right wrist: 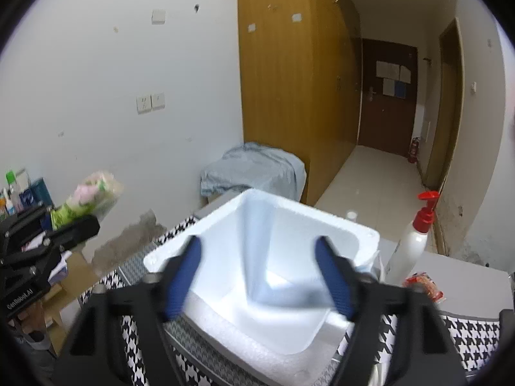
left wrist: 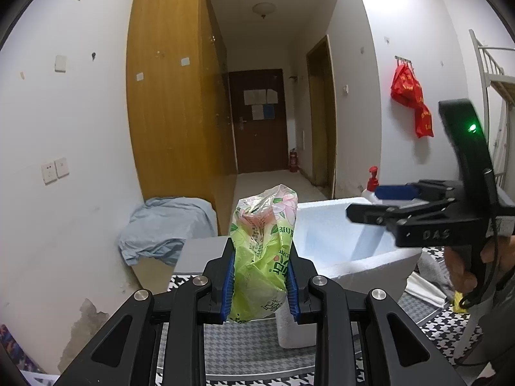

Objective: Organize soft objects
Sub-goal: 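Open the right gripper to drop the blue mask into the foam box, then open the left gripper to drop the green bag into the foam box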

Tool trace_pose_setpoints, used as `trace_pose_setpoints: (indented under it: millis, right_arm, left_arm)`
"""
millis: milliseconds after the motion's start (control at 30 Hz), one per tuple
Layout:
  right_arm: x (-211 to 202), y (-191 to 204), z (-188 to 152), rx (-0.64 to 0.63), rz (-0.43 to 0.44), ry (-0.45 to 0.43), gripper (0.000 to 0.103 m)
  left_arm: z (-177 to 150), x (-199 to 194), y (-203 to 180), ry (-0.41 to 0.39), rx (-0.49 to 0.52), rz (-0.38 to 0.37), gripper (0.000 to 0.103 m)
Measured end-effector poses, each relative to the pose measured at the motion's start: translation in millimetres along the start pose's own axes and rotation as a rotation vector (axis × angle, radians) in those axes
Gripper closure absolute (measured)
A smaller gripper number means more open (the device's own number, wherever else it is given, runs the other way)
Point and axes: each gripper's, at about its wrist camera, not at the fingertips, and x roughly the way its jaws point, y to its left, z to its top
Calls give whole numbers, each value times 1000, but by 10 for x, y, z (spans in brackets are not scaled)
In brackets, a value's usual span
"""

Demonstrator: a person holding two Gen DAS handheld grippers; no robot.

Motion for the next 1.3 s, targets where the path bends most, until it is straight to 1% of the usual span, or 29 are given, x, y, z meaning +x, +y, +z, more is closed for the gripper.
trace_pose_setpoints:
  millis: [200,367,400,433,467,500,533,733,800,967,1067,1167,1300]
  right_arm:
    - [-105,-24,-18,4,-6,-3,23]
    - [-187,-34,-24,-4,-19,-10,22]
    - [-201,-31,-26,-7,-18,-12,19]
    - [-216,-22,-22,-11,-18,-17,11]
    - [-247,-22,-28,-15,-29,-28,7]
    - [-272,-33,-34,-15,-42,-38,1]
    - [-299,-42,-37,-12,-57,-50,0]
    - [-357,-163,-75,22,-63,-35,0]
    - [-386,-183,-100,10,-84,-40,0]
    - [-484,-204,-162,-6,-101,-62,0]
    - [-535,-275,-202,11,-107,-66,0]
    - [-588,-336,-265,17,-132,-66,0]
    - [-654,-416,-342,32,-144,-68,0]
  left_arm:
    - [33,83,-22,17,-7,-1,75]
    - [84,134,-63,19,4,-18,75]
    - [80,138,-76,20,9,-19,75]
    - [91,155,-91,21,15,-21,75]
    - [93,169,-101,24,19,-21,75]
    - [97,189,-109,26,22,-22,75]
    - [106,203,-118,26,23,-26,75]
    - [148,293,-168,34,19,-57,75]
    - [161,316,-180,35,17,-66,75]
    - [205,406,-259,51,20,-103,75]
    - [215,459,-327,62,17,-127,75]
    - [222,509,-380,67,22,-140,75]
    - [237,602,-439,87,14,-156,75]
